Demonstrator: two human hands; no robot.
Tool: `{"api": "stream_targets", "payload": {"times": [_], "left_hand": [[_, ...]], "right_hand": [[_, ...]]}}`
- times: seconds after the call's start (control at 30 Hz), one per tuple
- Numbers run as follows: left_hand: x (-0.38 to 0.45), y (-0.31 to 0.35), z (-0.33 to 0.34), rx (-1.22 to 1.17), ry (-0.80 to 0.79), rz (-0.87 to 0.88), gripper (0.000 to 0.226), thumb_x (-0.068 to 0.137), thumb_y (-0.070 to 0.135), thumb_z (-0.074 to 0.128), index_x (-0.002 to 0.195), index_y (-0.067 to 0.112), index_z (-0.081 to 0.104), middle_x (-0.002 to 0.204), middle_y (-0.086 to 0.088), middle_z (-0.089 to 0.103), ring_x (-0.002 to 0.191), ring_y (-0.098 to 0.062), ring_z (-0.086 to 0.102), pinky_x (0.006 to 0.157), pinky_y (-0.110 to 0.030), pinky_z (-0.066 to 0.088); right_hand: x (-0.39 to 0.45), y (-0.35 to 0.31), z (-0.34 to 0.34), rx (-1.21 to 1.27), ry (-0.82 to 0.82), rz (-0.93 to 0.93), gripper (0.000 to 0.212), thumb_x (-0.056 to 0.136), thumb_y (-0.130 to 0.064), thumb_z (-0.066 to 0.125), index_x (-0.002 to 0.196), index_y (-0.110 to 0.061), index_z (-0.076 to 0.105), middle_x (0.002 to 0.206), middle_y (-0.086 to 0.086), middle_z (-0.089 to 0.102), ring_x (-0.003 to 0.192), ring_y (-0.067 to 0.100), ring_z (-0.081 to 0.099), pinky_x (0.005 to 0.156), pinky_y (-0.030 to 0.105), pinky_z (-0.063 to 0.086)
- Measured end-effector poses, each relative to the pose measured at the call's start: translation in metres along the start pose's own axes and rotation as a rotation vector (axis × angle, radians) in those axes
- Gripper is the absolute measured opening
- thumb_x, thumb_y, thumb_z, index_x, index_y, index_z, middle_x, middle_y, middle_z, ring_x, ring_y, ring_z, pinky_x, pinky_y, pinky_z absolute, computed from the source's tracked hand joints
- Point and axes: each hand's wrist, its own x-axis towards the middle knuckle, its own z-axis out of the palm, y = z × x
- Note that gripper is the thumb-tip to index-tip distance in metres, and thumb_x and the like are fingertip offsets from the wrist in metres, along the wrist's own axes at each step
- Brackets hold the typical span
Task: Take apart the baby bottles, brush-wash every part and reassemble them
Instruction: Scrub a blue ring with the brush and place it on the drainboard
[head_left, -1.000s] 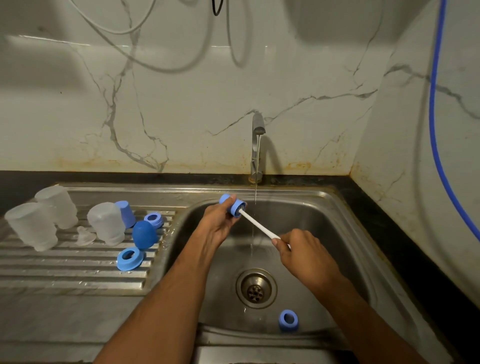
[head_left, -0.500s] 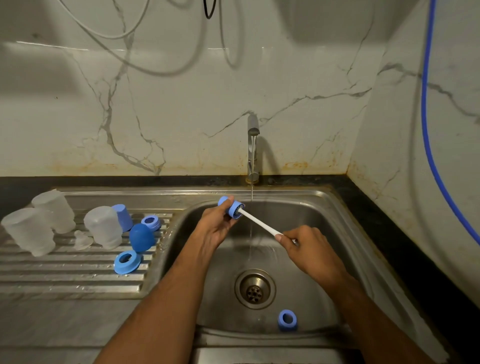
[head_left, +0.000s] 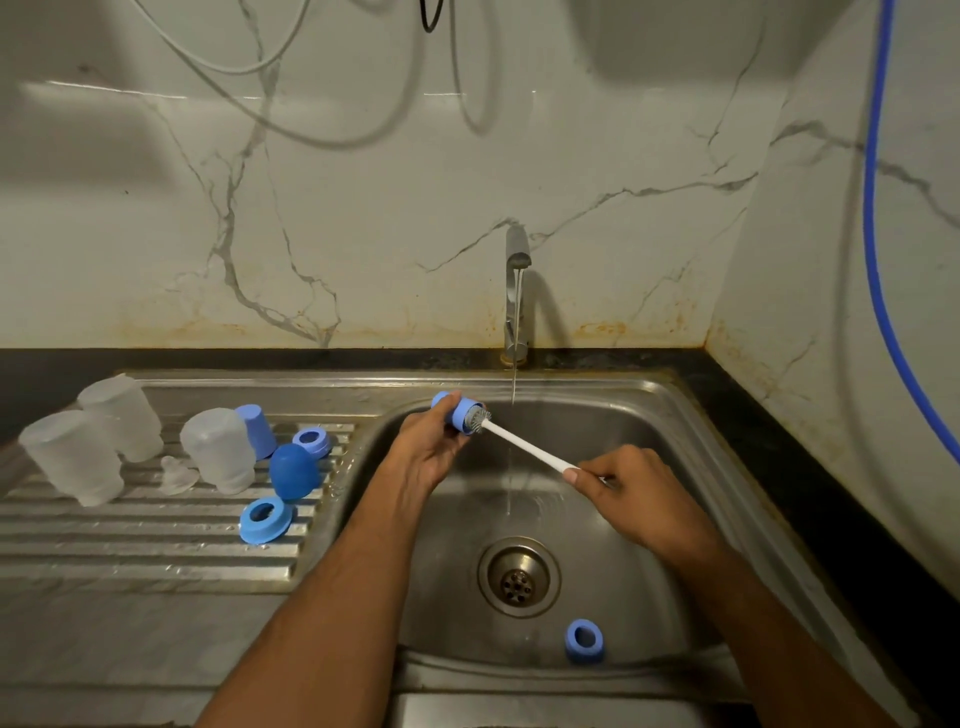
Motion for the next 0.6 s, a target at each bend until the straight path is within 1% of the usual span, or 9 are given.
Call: {"api": "stream_targets", "payload": {"times": [0.07,0.1,0.17,0.3,0.37,0.4,0.47,0.53,0.6], "left_hand": [[-0.004,-0.002,0.002,0.022,-0.022,-0.036,0.038,0.092,0.012,0.069,0.124,-0.004,0.055,0.124,-0.028,0.062,0.109,-0.033,0.069,0.09,-0.047,0.059],[-0.006,-0.004,0.002,0.048,-0.041,-0.05,0.037,0.092,0.013,0.069,0.123,-0.003,0.057,0.124,-0.027,0.064,0.109,-0.032,0.069,0.087,-0.045,0.06],[-0.008,-0.004,-0.003,0.133,-0.043,-0.048,0.035,0.093,0.016,0.068,0.123,0.0,0.06,0.12,-0.024,0.067,0.102,-0.028,0.069,0.075,-0.039,0.059],[-0.006,-0.003,-0.008,0.098,-0.001,-0.046,0.031,0.091,0.011,0.07,0.117,-0.003,0.06,0.112,-0.025,0.068,0.1,-0.03,0.072,0.074,-0.037,0.061],[-0.004,-0.002,-0.007,0.094,0.004,-0.035,0.034,0.09,0.005,0.07,0.12,-0.004,0.058,0.112,-0.027,0.068,0.095,-0.032,0.074,0.069,-0.039,0.063],[-0.004,-0.001,-0.006,0.086,-0.005,-0.023,0.037,0.091,0.002,0.067,0.125,-0.005,0.056,0.115,-0.028,0.066,0.097,-0.034,0.073,0.07,-0.042,0.064],[0.0,0.002,-0.004,0.046,-0.017,-0.006,0.042,0.092,0.0,0.062,0.133,-0.005,0.05,0.126,-0.029,0.059,0.11,-0.038,0.067,0.077,-0.046,0.063],[0.0,0.003,-0.001,0.037,-0.031,-0.002,0.04,0.092,0.006,0.066,0.129,-0.004,0.054,0.127,-0.028,0.059,0.114,-0.037,0.066,0.085,-0.047,0.061],[0.001,-0.001,0.002,0.054,-0.03,-0.002,0.04,0.087,0.012,0.074,0.122,-0.004,0.059,0.121,-0.028,0.063,0.108,-0.034,0.07,0.087,-0.044,0.061]], "right_hand": [[0.001,0.001,0.002,0.003,0.014,0.006,0.03,0.099,-0.045,0.06,0.095,-0.022,0.079,0.076,-0.001,0.073,0.071,0.011,0.068,0.07,0.032,0.058],[0.002,-0.002,0.006,-0.002,0.014,0.005,0.031,0.1,-0.046,0.06,0.094,-0.022,0.079,0.074,0.0,0.072,0.069,0.012,0.068,0.069,0.034,0.058],[0.004,-0.007,0.014,-0.012,-0.004,0.011,0.033,0.1,-0.046,0.058,0.09,-0.022,0.077,0.068,0.001,0.068,0.064,0.014,0.066,0.067,0.036,0.059],[0.001,-0.008,0.016,-0.029,-0.004,0.036,0.03,0.101,-0.046,0.058,0.085,-0.025,0.072,0.064,-0.002,0.064,0.06,0.01,0.063,0.061,0.031,0.054],[0.001,-0.007,0.016,-0.061,0.006,0.042,0.029,0.101,-0.047,0.057,0.084,-0.026,0.07,0.065,-0.003,0.063,0.06,0.01,0.062,0.059,0.028,0.053],[0.002,-0.007,0.016,-0.07,0.005,0.045,0.031,0.101,-0.047,0.057,0.083,-0.025,0.069,0.065,-0.004,0.062,0.06,0.01,0.061,0.057,0.027,0.051],[0.004,-0.01,0.018,-0.068,0.007,0.051,0.031,0.101,-0.048,0.057,0.083,-0.025,0.069,0.065,-0.005,0.061,0.06,0.009,0.06,0.055,0.024,0.047],[0.005,-0.011,0.02,-0.057,0.011,0.049,0.031,0.1,-0.049,0.057,0.087,-0.024,0.07,0.066,-0.005,0.061,0.06,0.009,0.06,0.055,0.024,0.046],[0.005,-0.012,0.02,-0.048,0.005,0.047,0.031,0.1,-0.049,0.057,0.09,-0.024,0.073,0.066,-0.006,0.061,0.06,0.009,0.06,0.054,0.024,0.046]]}}
